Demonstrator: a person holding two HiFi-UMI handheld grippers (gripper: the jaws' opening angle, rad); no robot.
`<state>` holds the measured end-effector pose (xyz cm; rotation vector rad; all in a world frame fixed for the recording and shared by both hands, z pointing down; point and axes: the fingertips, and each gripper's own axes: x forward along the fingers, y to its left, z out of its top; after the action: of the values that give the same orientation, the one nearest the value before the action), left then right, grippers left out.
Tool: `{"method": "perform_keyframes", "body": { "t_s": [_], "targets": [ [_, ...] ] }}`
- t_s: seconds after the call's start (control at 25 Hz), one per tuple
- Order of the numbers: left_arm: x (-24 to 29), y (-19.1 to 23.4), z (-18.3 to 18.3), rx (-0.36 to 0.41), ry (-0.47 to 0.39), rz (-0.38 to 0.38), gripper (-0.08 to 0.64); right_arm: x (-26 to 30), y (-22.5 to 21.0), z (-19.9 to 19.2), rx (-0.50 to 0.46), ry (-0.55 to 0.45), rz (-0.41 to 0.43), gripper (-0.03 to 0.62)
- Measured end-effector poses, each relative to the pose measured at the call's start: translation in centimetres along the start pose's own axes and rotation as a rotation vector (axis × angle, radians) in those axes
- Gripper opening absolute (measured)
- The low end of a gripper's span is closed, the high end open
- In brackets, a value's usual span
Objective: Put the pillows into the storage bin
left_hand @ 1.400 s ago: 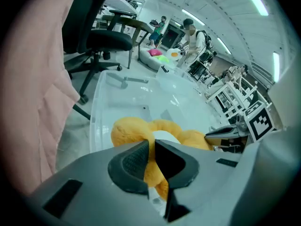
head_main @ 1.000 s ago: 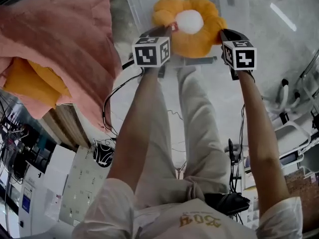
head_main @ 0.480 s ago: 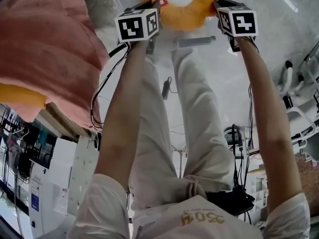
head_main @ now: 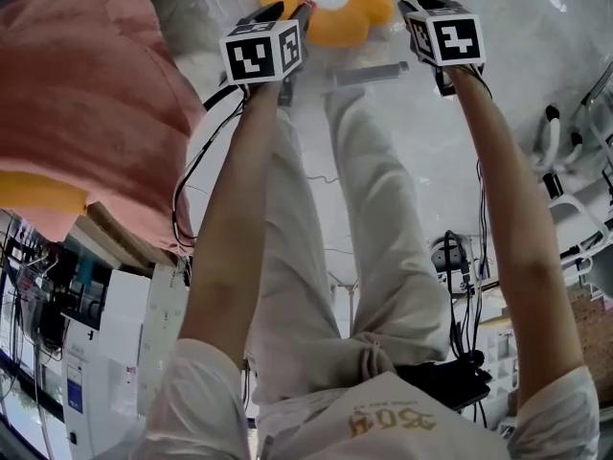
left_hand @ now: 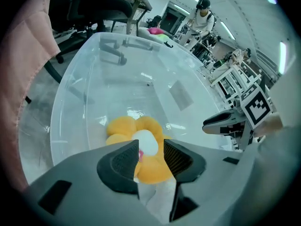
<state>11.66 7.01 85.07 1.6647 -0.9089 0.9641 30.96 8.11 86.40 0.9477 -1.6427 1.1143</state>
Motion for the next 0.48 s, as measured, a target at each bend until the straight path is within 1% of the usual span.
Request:
{"method": "perform_keyframes", "body": {
  "t_s": [0.08,0.16,0.36,0.48],
  "targets": [
    [-0.3,-0.3,0.4,0.008,-0.005,0.005,0.187,-0.4,0.2,0.2,0.01,-0.008,-0.002,0.143],
    [-1.2,-1.0,1.5,0.01,-0.037,0.003,0.198,-1.3,0.4,0.6,0.019,-0.021,-0.003,0.149],
    [-4.2,-2.7,5.3,0.004,-0.141,-0.014,0.198,-3.8,1.9,1.4,0.02,-0.066,0.02,0.155],
    [-6.8,-3.4,7.8,-0.008,-0.218,-0.011,0.198,-6.4,3.0,2.8,0.007,-0.109,0.026,0.155]
  ]
}}
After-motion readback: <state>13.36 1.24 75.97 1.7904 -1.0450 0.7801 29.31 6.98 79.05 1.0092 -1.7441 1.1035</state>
